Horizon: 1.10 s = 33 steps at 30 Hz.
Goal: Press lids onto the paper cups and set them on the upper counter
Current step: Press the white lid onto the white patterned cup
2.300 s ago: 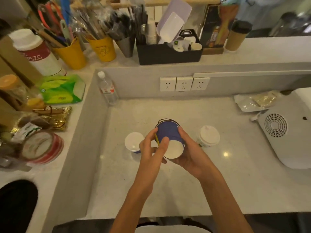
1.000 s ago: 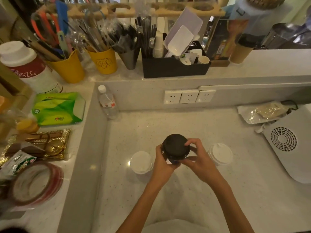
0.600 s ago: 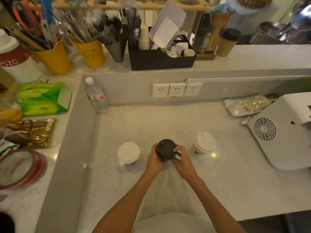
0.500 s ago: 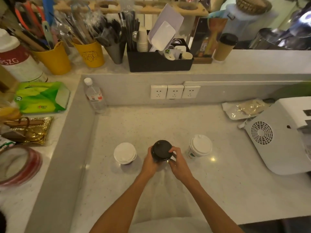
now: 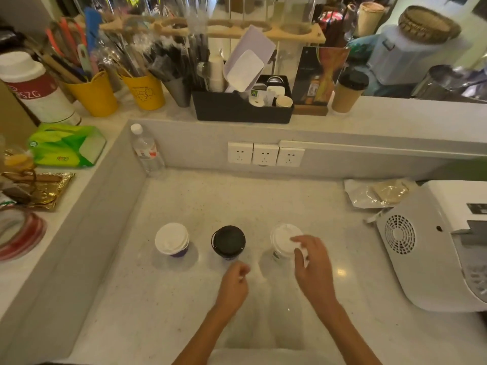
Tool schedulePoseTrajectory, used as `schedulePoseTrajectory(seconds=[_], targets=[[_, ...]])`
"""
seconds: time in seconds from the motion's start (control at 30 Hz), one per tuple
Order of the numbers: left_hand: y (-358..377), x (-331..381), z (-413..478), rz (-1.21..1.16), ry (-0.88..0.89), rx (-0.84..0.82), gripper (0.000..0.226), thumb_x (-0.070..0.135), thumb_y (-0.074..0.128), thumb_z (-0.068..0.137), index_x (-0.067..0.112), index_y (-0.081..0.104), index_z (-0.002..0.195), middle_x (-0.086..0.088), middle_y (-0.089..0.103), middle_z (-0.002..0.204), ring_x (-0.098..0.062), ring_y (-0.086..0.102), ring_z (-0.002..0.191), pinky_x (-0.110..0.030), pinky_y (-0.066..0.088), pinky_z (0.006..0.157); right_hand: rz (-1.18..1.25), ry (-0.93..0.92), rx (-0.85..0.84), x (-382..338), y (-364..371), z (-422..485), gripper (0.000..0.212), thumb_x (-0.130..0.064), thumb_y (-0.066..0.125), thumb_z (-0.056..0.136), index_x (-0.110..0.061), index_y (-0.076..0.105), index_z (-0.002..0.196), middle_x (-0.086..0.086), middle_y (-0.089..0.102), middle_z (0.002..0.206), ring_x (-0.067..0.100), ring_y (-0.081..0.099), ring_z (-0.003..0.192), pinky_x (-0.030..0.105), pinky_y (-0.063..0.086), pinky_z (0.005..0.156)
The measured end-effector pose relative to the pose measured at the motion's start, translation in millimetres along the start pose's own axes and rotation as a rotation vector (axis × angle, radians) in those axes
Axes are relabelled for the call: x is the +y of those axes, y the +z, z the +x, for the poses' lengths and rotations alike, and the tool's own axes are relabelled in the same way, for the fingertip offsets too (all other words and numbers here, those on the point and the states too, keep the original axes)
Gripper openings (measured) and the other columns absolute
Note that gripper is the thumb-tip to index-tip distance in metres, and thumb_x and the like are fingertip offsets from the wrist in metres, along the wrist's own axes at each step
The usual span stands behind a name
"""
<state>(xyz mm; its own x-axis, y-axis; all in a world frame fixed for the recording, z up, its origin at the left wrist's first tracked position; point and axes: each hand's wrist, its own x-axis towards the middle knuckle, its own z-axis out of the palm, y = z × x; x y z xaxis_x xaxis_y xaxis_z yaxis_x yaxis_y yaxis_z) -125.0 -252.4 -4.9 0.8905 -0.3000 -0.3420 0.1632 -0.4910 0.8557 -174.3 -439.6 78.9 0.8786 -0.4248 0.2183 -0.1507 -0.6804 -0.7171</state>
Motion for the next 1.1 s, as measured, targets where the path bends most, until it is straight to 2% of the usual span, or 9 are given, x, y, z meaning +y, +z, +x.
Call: schedulePoseTrajectory(seconds=[0.13,0.23,0.37,0.47,0.57,0.73,0.87,0.97,1.1], targets=[[39.8,42.2,22.3,0.033,0.106,-0.094,0.072,0.005,0.066,0.085,0.012,0.03,0.147,0.01,0.034,0.139,-0.007,0.033,0.131,-0.026,0.03,0.111,-0.086,0.089,-0.374,45.9,-11.8,29.6,0.067,-0.042,0.062,0.09,-0.02,0.036,0.147,0.009,0.029,0.158,0.03,0.023,0.146,0.044,0.022,0.116],[56.1,63.1,37.0,-0.01,0.177,-0.104,0.085,0.006,0.075,0.077,0.02,0.028,0.146,0.008,0.041,0.142,-0.007,0.039,0.13,-0.016,0.032,0.104,0.161,0.171,-0.536,50.8,-10.6,41.3,0.069,-0.036,0.071,0.087,-0.025,0.035,0.145,-0.006,0.039,0.15,0.019,0.039,0.139,0.045,0.037,0.113],[66.4,96.4,39.1,-0.134,0.107,-0.112,0.078,0.01,0.077,0.078,0.02,0.035,0.142,0.007,0.051,0.131,-0.016,0.052,0.124,-0.006,0.048,0.083,0.298,0.22,-0.404,53.3,-24.2,58.6,0.053,-0.04,0.073,0.084,-0.032,0.05,0.131,-0.008,0.059,0.128,0.013,0.06,0.114,0.031,0.053,0.091],[70.0,129.0,30.8,-0.196,0.07,-0.229,0.065,0.028,0.075,0.084,0.02,0.037,0.136,0.005,0.054,0.126,-0.007,0.058,0.109,-0.009,0.05,0.074,0.327,0.303,-0.303,51.6,-55.7,75.4,0.051,-0.053,0.068,0.083,-0.027,0.055,0.126,-0.003,0.065,0.119,0.008,0.063,0.101,0.025,0.053,0.083],[76.6,160.4,17.5,-0.273,0.043,-0.283,0.063,0.039,0.07,0.087,0.019,0.034,0.134,0.01,0.055,0.122,0.001,0.059,0.106,-0.016,0.054,0.078,0.385,0.423,-0.338,41.7,-93.0,93.2,0.065,-0.072,0.058,0.075,-0.027,0.055,0.122,-0.004,0.066,0.111,0.011,0.066,0.097,0.032,0.057,0.081],[95.1,187.6,7.1,-0.554,-0.038,-0.313,0.072,0.06,0.064,0.081,0.022,0.032,0.134,0.001,0.055,0.134,-0.016,0.061,0.118,-0.043,0.051,0.102,0.473,0.495,-0.373,32.1,-131.2,106.1,0.06,-0.071,0.051,0.083,-0.021,0.059,0.116,-0.001,0.07,0.107,0.015,0.07,0.096,0.031,0.057,0.076],[95.2,208.8,1.6,-0.76,-0.048,-0.325,0.063,0.052,0.064,0.085,0.016,0.038,0.129,-0.002,0.068,0.117,-0.022,0.066,0.103,-0.04,0.054,0.091,0.658,0.473,-0.345,24.6,-155.0,104.8,0.048,-0.055,0.037,0.099,-0.022,0.071,0.102,0.001,0.079,0.097,0.02,0.071,0.097,0.038,0.055,0.087],[89.1,221.1,-1.9,-0.731,0.006,-0.365,0.069,0.042,0.074,0.08,0.017,0.038,0.134,-0.008,0.067,0.126,-0.028,0.064,0.115,-0.047,0.048,0.103,0.733,0.509,-0.343,21.2,-160.1,101.5,0.051,-0.051,0.032,0.101,-0.02,0.072,0.101,0.001,0.08,0.096,0.02,0.07,0.101,0.041,0.052,0.094],[88.1,239.8,-8.8,-0.608,0.056,-0.266,0.061,0.045,0.069,0.086,0.023,0.041,0.135,-0.002,0.067,0.126,-0.019,0.067,0.111,-0.04,0.053,0.098,0.593,0.435,-0.258,11.3,-159.8,104.7,0.051,-0.047,0.024,0.104,-0.022,0.068,0.104,0.003,0.075,0.105,0.015,0.069,0.096,0.033,0.054,0.081]])
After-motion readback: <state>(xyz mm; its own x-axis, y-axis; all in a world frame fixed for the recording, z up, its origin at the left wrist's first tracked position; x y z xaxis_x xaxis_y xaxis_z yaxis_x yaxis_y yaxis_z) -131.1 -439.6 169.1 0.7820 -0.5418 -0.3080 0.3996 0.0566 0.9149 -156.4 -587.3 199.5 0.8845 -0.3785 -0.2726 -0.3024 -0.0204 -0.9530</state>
